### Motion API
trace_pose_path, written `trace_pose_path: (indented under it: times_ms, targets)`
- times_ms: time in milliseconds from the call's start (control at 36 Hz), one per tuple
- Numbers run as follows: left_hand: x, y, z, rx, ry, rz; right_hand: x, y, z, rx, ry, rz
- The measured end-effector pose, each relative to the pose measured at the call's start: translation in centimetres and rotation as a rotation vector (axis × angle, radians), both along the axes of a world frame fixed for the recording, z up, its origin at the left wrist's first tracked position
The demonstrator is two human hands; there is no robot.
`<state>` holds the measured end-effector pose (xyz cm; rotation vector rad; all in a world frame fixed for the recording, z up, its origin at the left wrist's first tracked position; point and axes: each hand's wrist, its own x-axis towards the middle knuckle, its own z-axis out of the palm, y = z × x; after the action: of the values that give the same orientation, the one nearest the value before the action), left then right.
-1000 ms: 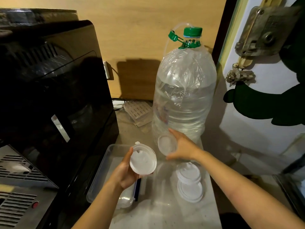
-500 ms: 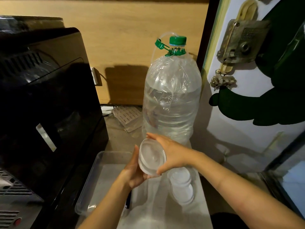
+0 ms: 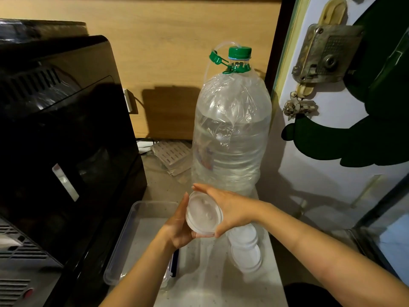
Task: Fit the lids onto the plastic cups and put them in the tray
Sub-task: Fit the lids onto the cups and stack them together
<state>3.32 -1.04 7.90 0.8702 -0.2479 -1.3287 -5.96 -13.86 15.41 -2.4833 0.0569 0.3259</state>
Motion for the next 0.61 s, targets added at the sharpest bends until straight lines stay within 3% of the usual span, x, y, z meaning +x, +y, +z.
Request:
trace_pose_path:
  times_ms: [611]
  targets:
    - [0.3, 1.6, -0.2, -0.050, -0.200, -0.044, 0.4, 0.9, -0.3, -0.069, 0.027, 0.099]
